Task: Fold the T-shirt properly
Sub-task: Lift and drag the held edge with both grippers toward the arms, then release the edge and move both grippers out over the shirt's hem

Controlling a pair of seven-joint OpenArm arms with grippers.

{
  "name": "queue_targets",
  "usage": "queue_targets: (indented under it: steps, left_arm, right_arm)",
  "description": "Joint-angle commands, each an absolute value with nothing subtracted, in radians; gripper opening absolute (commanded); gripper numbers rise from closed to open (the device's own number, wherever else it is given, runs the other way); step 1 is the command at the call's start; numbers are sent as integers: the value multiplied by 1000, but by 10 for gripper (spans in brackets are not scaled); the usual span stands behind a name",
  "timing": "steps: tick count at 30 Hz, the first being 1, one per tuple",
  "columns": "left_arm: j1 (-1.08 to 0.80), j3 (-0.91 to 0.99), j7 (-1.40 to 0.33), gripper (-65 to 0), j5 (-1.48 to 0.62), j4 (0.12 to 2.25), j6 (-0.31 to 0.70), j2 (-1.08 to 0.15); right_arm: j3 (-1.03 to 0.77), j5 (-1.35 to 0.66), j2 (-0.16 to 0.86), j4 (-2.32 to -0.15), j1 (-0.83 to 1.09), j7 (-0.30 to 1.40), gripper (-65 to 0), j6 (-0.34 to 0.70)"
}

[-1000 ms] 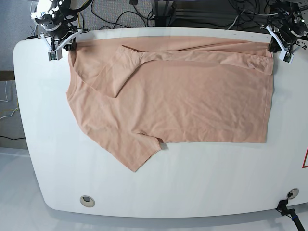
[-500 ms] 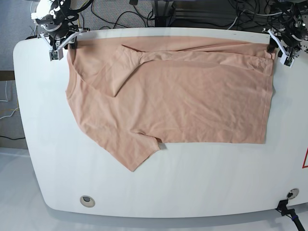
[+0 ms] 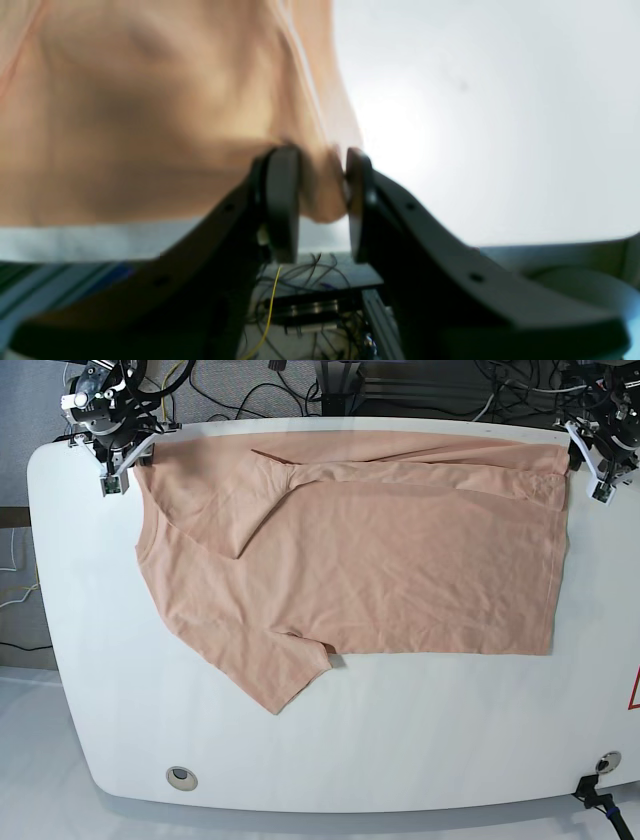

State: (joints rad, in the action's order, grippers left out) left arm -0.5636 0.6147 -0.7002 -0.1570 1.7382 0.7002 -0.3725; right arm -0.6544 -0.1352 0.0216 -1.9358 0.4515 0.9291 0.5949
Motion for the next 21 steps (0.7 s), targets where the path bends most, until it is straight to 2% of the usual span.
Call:
queue_targets:
  steps: [1,10,12,14,19,21]
  left_arm:
    - [-564,624,-690,-392,-165,1768,698,-389]
    - [-530,622,-722,-392,-163,1774,698,-389]
    - [-522,622,-733,-392,-163,1774,698,-389]
    - [-513,621,-734,-392,-162,1774,698,-389]
    - [-493,619,-734,-392,-162,1774,698,-389]
    - [-487,619,-733,-392,-162,1774,698,-389]
  right_arm:
    - [-659,-143,30,-1959,443,917,-488,590]
    - [-659,-143,30,-1959,450,918,-485,591]
    - [-659,-140,30,-1959,452,928,-478,619]
    - [-659,-142,30,-1959,447,966,-414,639]
    - [-659,-142,30,-1962,441,974,-167,653]
    - [-659,-142,30,-1977,440,972,-151,653]
